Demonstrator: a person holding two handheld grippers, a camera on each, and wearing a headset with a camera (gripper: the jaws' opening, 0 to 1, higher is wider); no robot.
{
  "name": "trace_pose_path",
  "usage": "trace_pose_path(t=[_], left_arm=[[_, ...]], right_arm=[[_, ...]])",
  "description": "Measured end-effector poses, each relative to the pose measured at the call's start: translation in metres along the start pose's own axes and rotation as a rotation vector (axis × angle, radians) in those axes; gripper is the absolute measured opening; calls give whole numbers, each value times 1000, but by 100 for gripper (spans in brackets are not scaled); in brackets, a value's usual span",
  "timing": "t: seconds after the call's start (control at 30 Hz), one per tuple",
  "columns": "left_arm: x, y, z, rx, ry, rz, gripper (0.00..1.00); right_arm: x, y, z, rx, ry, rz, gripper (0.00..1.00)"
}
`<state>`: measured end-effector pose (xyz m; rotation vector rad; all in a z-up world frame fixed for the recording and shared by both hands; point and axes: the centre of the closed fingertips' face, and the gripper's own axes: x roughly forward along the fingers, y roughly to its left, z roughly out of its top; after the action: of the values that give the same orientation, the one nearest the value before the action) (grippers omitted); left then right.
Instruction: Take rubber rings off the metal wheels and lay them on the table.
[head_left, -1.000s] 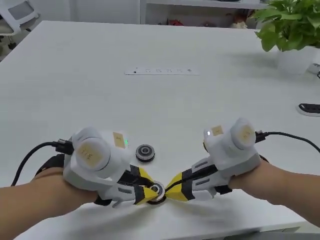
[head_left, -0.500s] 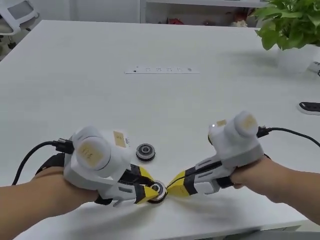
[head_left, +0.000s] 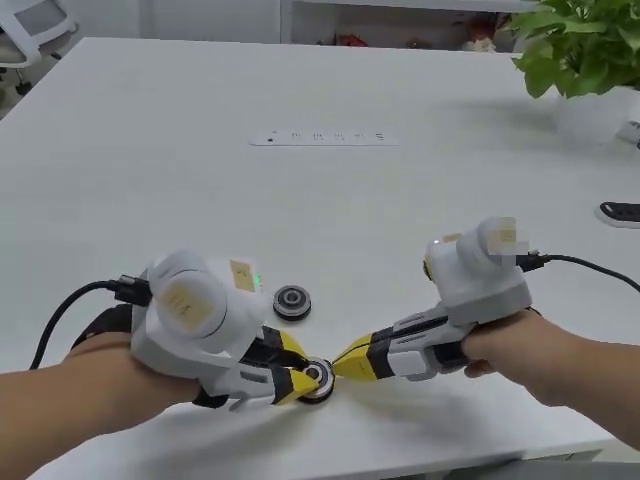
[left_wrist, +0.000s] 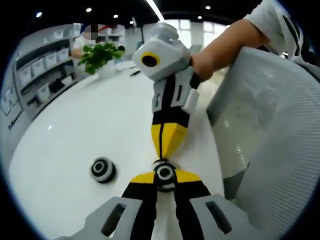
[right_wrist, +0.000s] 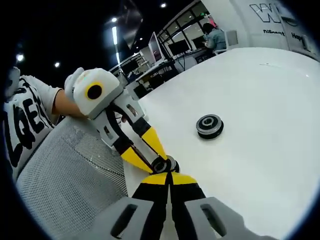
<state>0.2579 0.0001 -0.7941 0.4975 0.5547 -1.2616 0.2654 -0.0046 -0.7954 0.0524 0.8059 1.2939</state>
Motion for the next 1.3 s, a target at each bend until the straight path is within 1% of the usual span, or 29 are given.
trace_pose_path(t=[0.27, 0.73, 0.8, 0.83, 0.87, 0.9, 0.93, 0.97, 1.13, 1.3], left_arm=[[0, 0, 0, 2, 15, 5, 12], [0, 0, 0, -2, 19, 6, 12], [0, 0, 0, 0, 18, 5, 12], [0, -1, 0, 1, 18, 5, 12], [1, -1, 0, 3, 18, 7, 12], [0, 0, 0, 2, 18, 7, 12], [1, -1, 1, 0, 18, 7, 12], [1, -1, 1, -1, 17, 7, 12], [1, -1, 1, 0, 13, 4, 12], [1, -1, 1, 25, -5, -7, 13]], right_arm=[[1, 3, 1, 0, 1, 8, 0], [4, 10, 4, -19, 2, 32, 0], [5, 16, 8, -9, -15, 59, 0], [6, 25, 13, -18, -29, 100, 0], [7, 27, 13, -21, -21, 89, 0], [8, 27, 11, -74, 4, 89, 0], [10, 26, 10, -92, 19, 76, 0], [11, 27, 10, -80, 12, 78, 0], [7, 18, 8, -96, 9, 54, 0], [7, 18, 9, -120, 10, 54, 0]])
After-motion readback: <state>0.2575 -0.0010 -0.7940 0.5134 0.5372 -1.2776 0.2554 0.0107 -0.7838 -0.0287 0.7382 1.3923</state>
